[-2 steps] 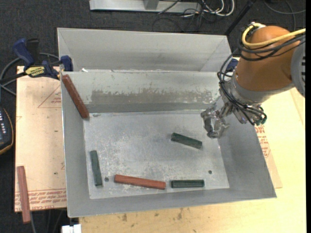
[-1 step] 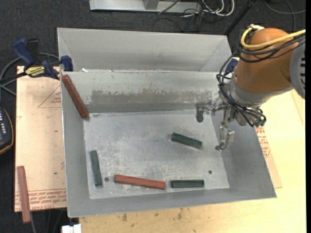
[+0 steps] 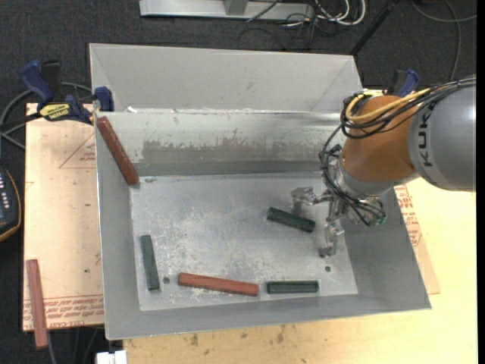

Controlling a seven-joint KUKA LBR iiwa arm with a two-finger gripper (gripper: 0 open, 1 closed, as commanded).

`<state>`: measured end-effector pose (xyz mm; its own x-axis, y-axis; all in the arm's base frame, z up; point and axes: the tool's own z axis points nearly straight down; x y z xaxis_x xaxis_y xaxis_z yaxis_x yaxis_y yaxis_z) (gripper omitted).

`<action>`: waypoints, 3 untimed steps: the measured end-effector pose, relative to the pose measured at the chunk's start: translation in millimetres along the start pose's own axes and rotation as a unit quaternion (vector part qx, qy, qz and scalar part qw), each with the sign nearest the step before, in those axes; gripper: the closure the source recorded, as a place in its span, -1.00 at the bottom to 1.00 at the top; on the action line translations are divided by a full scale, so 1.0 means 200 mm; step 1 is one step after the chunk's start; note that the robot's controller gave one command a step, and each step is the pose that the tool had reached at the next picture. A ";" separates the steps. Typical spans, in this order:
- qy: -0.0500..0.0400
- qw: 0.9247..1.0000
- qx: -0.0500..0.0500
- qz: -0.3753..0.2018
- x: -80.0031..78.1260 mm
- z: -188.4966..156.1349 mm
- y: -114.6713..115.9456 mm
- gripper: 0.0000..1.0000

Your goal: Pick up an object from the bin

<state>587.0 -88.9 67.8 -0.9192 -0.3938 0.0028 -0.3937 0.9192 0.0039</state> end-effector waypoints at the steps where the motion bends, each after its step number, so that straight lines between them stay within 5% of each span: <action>1: -0.003 1.000 0.002 -0.001 -0.01 -0.03 0.00 1.00; 2: -0.003 1.000 0.002 -0.001 -0.01 -0.02 0.00 -1.00; 3: -0.005 0.997 0.002 -0.078 -0.33 -0.01 0.21 -1.00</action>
Offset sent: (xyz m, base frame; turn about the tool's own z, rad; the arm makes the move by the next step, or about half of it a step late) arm 0.0000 0.0000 0.0000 0.0000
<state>631.2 -25.0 70.7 -0.8466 -0.5322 -0.0068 -0.5322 0.8466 -0.0003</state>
